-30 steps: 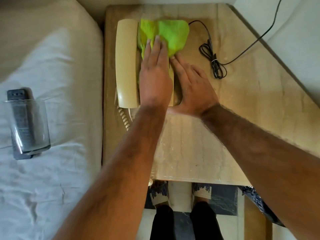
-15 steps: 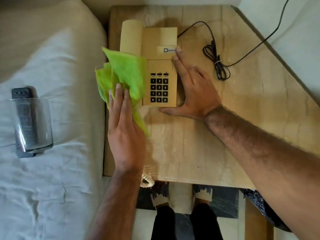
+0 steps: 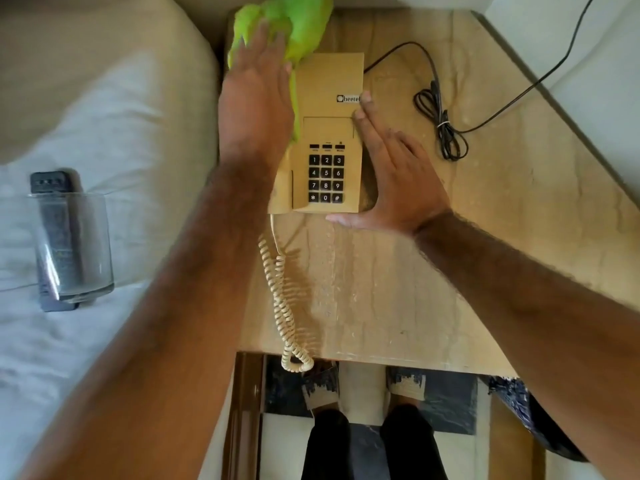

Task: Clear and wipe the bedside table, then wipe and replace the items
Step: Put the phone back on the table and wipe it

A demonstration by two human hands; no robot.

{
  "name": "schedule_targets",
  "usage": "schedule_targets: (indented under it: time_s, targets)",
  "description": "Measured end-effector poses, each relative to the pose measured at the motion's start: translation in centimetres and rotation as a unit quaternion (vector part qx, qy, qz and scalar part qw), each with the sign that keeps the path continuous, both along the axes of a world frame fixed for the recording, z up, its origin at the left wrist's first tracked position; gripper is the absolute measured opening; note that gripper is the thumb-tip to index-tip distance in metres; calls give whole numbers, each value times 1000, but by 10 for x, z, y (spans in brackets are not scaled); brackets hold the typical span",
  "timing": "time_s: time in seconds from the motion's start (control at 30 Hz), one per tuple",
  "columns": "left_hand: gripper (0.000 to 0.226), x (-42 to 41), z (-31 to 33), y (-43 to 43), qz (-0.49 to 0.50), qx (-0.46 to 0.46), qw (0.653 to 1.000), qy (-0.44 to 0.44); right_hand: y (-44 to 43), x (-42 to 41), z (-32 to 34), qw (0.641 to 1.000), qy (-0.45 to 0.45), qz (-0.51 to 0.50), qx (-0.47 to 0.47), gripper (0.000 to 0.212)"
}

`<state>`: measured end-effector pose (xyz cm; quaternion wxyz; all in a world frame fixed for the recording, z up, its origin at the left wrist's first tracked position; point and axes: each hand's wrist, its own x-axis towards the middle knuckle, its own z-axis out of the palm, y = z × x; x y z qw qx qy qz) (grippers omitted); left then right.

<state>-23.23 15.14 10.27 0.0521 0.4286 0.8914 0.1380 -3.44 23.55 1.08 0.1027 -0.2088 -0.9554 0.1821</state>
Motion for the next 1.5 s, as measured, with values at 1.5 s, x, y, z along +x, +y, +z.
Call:
schedule_targets:
  time_s: [1.5]
  targets:
    - [33, 145, -13, -132, 140, 192, 970, -53, 0, 2, 6, 1000, 4, -1, -24, 143]
